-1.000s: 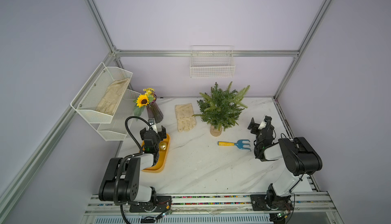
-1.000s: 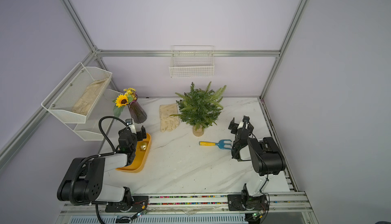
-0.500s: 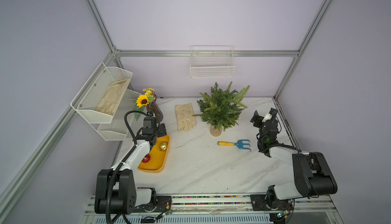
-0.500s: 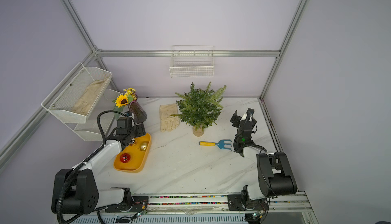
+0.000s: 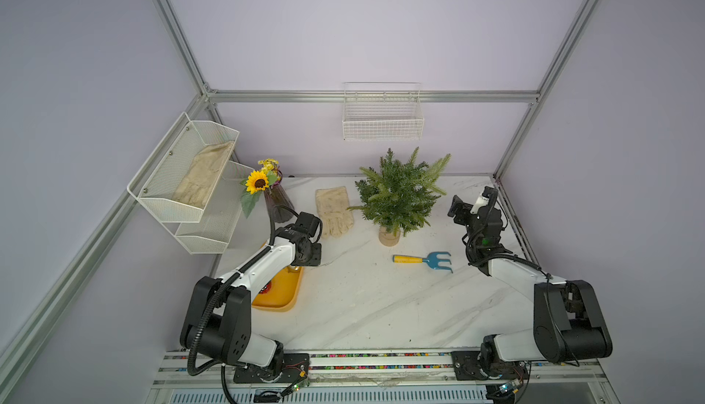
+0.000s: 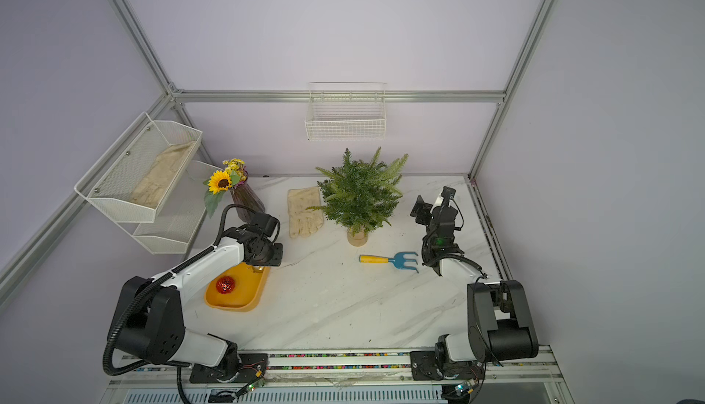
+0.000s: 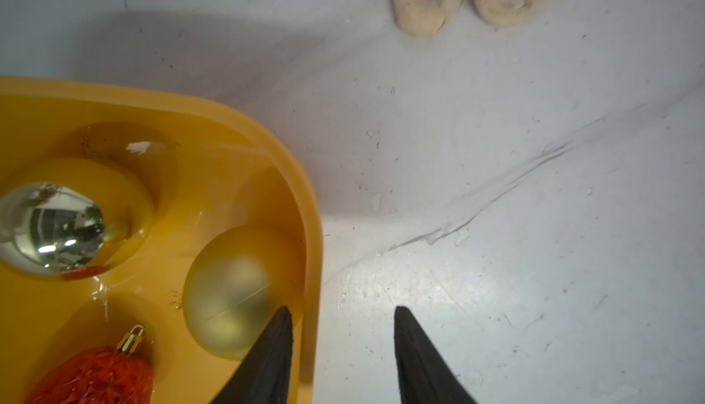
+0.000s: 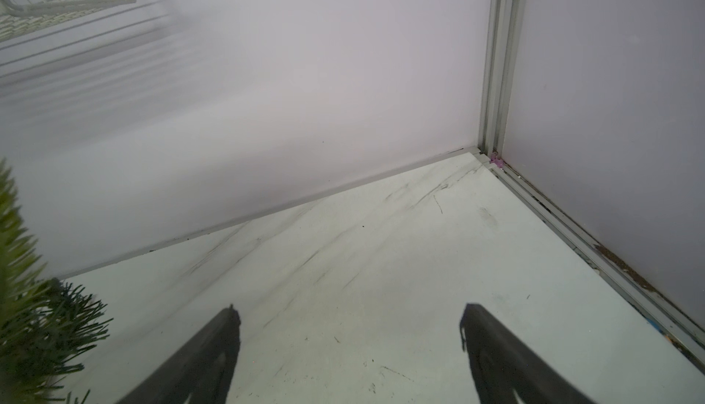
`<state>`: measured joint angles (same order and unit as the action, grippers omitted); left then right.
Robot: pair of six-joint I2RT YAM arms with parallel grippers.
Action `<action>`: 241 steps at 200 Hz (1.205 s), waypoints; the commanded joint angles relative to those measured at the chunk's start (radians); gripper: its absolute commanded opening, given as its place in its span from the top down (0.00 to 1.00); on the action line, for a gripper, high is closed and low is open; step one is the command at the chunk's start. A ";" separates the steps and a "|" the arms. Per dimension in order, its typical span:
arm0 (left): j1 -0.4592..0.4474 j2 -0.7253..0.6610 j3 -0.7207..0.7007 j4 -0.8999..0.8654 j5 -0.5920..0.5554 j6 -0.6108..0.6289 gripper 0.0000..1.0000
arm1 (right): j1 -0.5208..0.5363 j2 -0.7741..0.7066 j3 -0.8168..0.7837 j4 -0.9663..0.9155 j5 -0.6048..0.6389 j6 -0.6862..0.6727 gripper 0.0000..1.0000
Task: Decorate the small christmas tree with ornaments
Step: Move the container to the center of the board.
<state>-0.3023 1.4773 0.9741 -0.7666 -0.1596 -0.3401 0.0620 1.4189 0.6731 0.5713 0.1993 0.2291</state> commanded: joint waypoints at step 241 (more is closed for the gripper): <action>-0.315 -0.129 0.167 -0.107 -0.023 0.314 1.00 | 0.003 -0.174 0.023 -0.229 -0.185 -0.056 0.10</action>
<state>-0.5690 1.3964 1.0424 -0.8577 -0.1864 -0.0834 0.0620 1.2732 0.6731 0.4099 0.0528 0.2073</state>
